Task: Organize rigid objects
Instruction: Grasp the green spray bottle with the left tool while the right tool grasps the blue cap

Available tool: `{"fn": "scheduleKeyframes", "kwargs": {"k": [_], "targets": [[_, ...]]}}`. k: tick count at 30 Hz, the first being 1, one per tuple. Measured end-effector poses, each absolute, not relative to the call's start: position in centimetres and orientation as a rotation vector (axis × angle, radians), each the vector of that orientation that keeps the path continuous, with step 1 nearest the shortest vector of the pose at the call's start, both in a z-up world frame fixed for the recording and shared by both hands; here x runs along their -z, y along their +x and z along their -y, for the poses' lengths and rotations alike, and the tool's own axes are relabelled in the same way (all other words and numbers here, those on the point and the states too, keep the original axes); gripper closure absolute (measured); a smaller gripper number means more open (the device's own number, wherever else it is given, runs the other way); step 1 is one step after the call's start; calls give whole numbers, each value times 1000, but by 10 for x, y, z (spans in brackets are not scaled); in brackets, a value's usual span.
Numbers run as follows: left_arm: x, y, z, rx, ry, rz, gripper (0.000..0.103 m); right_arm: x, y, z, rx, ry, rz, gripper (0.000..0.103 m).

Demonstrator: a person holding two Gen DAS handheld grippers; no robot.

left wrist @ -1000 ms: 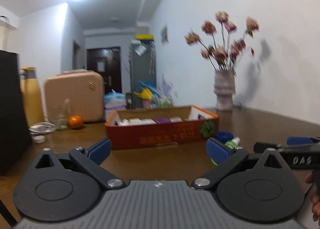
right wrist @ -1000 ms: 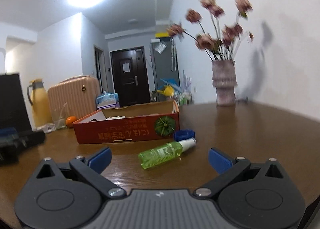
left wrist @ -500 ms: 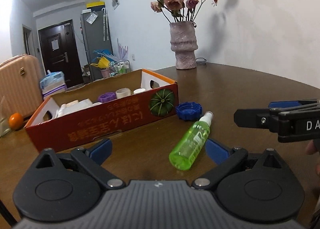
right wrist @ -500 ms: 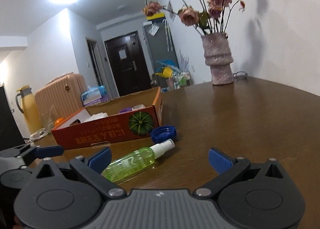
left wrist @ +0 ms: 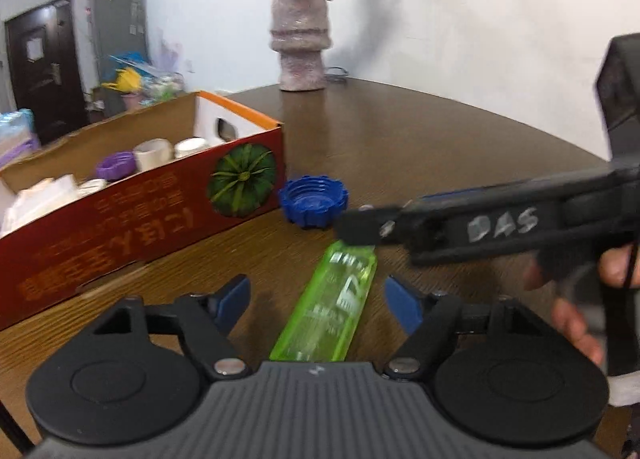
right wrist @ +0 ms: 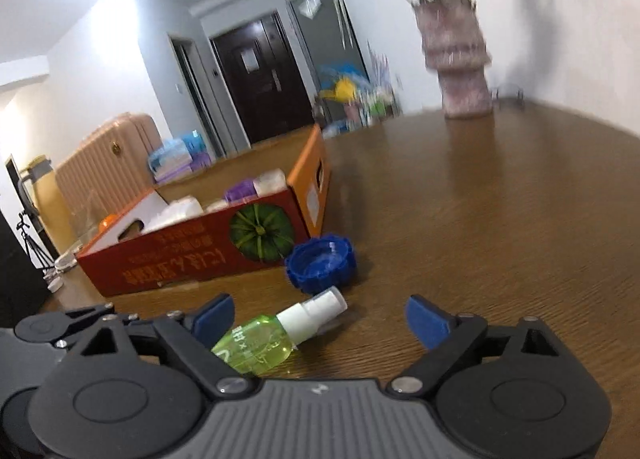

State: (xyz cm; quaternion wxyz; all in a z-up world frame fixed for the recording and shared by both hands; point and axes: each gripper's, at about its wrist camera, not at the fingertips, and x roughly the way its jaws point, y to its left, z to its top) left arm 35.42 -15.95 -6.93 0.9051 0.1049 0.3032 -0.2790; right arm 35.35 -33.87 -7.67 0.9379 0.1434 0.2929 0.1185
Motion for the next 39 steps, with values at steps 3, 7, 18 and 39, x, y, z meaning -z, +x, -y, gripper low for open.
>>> {"fn": "scheduleKeyframes", "kwargs": {"k": [3, 7, 18, 39], "targets": [[71, 366, 170, 636, 247, -654, 26, 79, 356, 338, -231, 305, -597, 15], [71, 370, 180, 650, 274, -673, 68, 80, 345, 345, -200, 334, -591, 14], [50, 320, 141, 495, 260, -655, 72, 70, 312, 336, -203, 332, -557, 14], [60, 291, 42, 110, 164, -638, 72, 65, 344, 287, -172, 7, -594, 14]]}}
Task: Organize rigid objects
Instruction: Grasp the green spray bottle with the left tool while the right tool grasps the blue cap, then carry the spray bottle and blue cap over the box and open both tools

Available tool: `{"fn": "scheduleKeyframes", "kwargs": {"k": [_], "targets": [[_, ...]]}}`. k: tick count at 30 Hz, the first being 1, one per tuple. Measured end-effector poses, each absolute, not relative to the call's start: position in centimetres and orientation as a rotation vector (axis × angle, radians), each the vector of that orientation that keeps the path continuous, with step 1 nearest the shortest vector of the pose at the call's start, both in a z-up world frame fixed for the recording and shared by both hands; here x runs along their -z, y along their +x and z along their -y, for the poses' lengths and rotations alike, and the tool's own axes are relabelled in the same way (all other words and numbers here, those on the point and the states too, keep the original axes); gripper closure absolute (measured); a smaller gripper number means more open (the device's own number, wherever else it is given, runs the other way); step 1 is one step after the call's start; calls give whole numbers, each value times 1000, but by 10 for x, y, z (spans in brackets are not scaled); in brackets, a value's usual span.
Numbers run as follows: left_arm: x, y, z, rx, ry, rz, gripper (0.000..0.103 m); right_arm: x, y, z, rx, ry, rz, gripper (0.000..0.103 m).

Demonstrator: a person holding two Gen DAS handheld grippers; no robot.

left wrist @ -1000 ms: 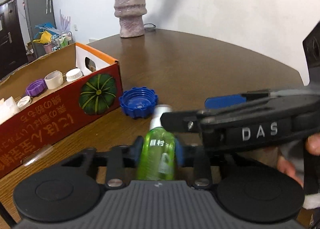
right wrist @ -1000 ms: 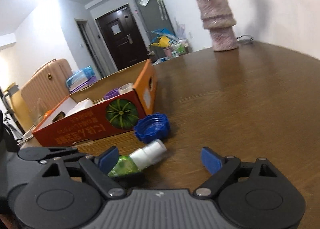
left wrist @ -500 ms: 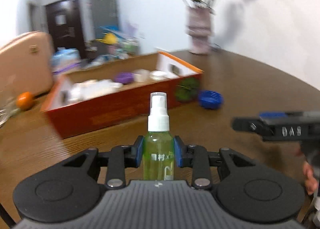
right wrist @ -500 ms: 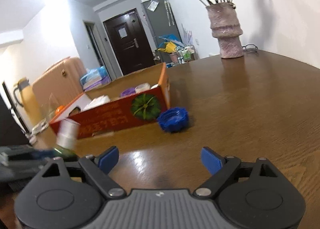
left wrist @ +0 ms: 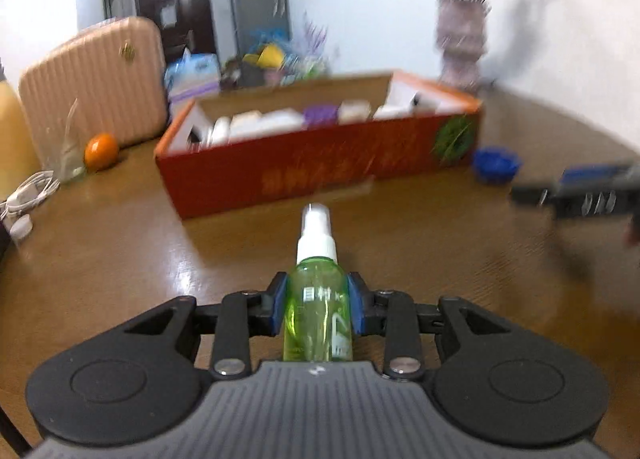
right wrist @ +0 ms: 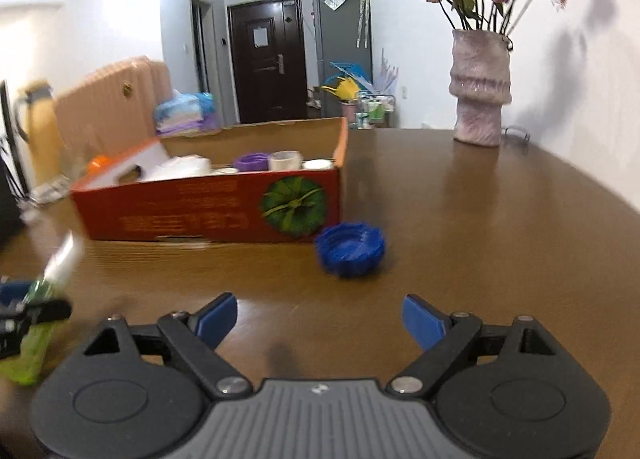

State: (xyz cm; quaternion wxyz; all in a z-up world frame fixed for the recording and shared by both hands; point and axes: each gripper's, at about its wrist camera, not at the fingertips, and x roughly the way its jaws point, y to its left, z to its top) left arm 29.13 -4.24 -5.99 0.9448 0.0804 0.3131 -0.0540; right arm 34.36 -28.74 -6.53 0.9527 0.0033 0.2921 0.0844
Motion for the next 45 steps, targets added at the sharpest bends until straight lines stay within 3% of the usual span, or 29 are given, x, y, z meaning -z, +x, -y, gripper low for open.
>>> {"fn": "scheduleKeyframes", "kwargs": {"k": [7, 10, 11, 12, 13, 14, 23, 34, 45], "targets": [[67, 298, 32, 133, 117, -645, 71, 78, 405, 279, -151, -77, -673, 14], [68, 301, 29, 132, 96, -654, 58, 78, 420, 279, -136, -75, -681, 14], [68, 302, 26, 141, 81, -658, 58, 77, 423, 279, -131, -75, -680, 18], [68, 302, 24, 145, 68, -660, 58, 77, 425, 280, -137, -65, -679, 33], [68, 302, 25, 143, 75, -658, 72, 76, 427, 282, -157, -37, -681, 45], [67, 300, 26, 140, 81, -652, 72, 75, 427, 283, -157, -25, -682, 50], [50, 257, 22, 41, 71, -599, 72, 67, 370, 279, -176, -4, -615, 50], [-1, 164, 39, 14, 100, -310, 72, 33, 198, 272, -285, 80, -284, 50], [-19, 123, 52, 56, 58, -186, 72, 24, 134, 263, -294, 96, -56, 50]]}}
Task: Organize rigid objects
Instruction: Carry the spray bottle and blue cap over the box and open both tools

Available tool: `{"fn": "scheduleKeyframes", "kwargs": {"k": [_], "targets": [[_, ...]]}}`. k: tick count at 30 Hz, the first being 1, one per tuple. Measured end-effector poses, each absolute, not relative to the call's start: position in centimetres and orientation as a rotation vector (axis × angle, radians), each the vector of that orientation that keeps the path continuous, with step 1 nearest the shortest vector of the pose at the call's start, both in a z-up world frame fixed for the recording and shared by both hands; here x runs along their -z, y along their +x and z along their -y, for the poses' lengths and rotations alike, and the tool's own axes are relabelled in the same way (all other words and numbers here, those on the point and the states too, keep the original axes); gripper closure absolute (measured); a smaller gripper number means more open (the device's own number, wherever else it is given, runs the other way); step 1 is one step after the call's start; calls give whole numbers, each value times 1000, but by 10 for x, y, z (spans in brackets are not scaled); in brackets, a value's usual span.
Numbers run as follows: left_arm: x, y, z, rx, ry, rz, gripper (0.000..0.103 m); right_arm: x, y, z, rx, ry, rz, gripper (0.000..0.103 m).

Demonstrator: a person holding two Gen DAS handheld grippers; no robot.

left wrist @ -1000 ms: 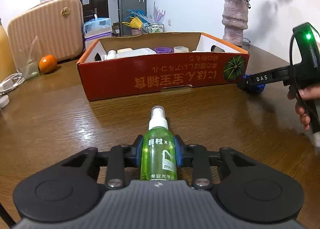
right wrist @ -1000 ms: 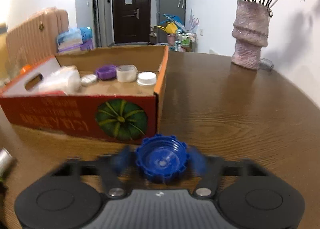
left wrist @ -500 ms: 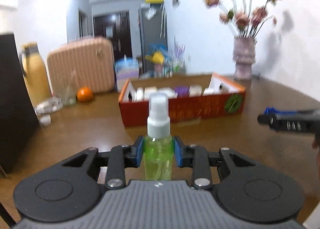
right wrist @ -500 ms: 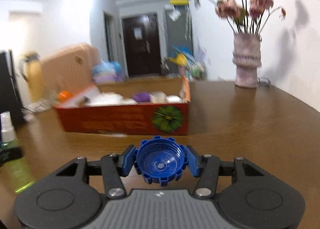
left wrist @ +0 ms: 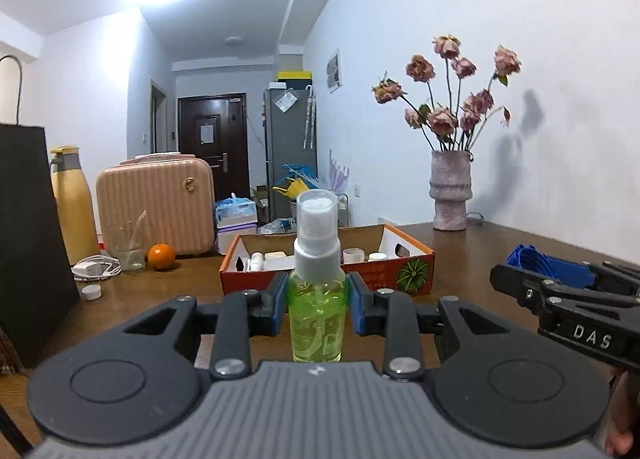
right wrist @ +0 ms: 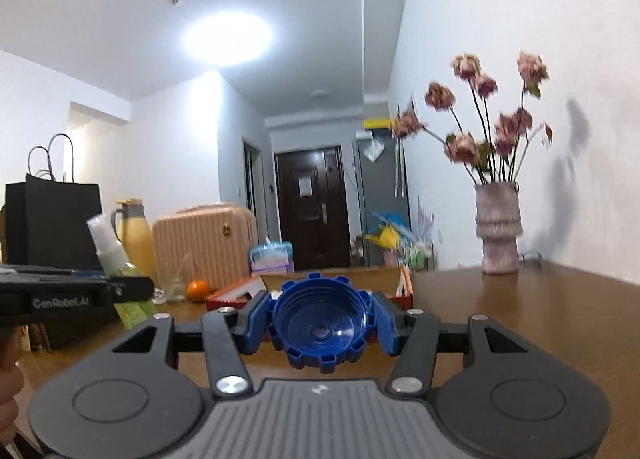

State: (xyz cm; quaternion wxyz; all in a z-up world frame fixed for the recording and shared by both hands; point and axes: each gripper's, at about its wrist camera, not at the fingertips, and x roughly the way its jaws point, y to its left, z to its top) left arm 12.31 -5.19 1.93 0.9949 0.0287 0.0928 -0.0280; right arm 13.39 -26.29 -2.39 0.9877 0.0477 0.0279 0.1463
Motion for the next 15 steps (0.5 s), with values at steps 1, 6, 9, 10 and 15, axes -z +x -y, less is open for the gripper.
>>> {"fn": "scheduleKeyframes", "kwargs": {"k": [1, 6, 9, 10, 15], "targets": [[-19, 122, 50, 52, 53, -180, 72, 23, 134, 262, -289, 95, -50, 50], [-19, 121, 42, 18, 18, -116, 72, 20, 144, 259, -285, 84, -53, 50], [-21, 130, 40, -10, 22, -91, 72, 17, 153, 259, -273, 85, -42, 50], [-22, 134, 39, -15, 22, -85, 72, 15, 156, 260, -267, 90, -39, 50], [-27, 166, 36, -1, 19, -64, 72, 4, 186, 258, -261, 76, -44, 50]]}}
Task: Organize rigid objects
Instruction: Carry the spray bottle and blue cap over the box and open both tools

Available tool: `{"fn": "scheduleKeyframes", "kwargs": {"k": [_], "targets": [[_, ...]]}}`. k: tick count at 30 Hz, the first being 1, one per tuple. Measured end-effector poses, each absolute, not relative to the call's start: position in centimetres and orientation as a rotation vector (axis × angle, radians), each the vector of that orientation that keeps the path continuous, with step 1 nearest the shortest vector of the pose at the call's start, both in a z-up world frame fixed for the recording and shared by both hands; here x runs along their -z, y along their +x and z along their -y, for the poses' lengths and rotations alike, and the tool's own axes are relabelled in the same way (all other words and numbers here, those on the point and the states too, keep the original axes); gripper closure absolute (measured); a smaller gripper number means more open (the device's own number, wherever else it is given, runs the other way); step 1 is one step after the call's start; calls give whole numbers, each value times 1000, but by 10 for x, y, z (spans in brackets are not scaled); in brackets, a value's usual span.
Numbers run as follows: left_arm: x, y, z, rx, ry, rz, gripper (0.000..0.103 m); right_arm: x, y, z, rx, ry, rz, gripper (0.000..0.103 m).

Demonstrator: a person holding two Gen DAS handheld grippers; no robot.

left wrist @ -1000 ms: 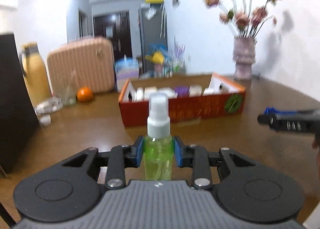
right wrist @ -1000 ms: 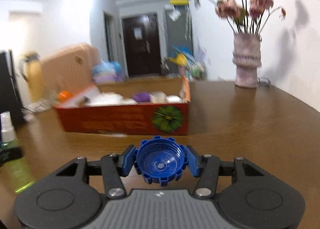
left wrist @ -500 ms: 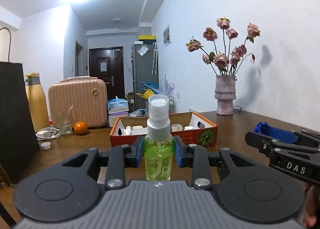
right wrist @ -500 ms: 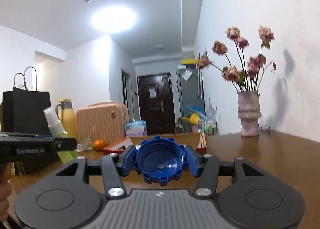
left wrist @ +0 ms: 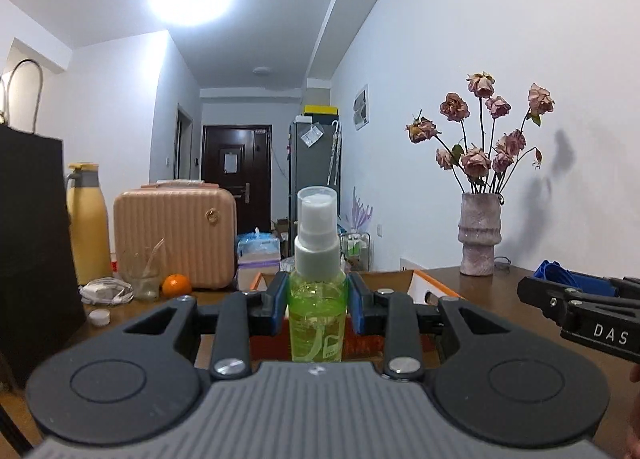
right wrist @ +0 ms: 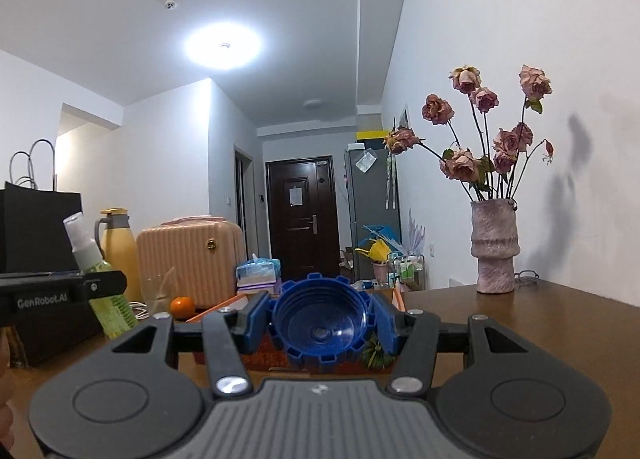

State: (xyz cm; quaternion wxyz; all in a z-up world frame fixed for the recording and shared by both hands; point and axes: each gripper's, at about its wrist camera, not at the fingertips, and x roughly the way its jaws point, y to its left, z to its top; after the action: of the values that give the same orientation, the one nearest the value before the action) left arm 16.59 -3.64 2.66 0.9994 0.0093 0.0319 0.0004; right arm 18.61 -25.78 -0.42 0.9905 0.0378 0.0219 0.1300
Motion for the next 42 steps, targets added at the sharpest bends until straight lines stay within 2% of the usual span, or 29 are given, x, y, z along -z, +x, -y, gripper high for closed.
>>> {"fn": "scheduleKeyframes", "kwargs": {"k": [9, 16, 21, 29, 35, 38, 42], "targets": [[-39, 268, 51, 56, 32, -36, 72, -24, 284, 258, -281, 84, -57, 50], [-50, 362, 65, 67, 17, -90, 72, -41, 386, 261, -253, 126, -218, 50], [-53, 433, 70, 124, -24, -249, 72, -39, 458, 261, -273, 104, -383, 50], [-11, 541, 75, 134, -81, -732, 72, -24, 550, 250, -297, 61, -687, 50], [9, 571, 64, 107, -131, -857, 71, 5, 585, 234, -275, 27, -810, 50], [20, 589, 57, 94, -178, -939, 61, 13, 590, 233, -259, 37, -827, 49], [24, 586, 46, 97, -203, -922, 50, 12, 586, 235, -276, 59, -823, 46]]}}
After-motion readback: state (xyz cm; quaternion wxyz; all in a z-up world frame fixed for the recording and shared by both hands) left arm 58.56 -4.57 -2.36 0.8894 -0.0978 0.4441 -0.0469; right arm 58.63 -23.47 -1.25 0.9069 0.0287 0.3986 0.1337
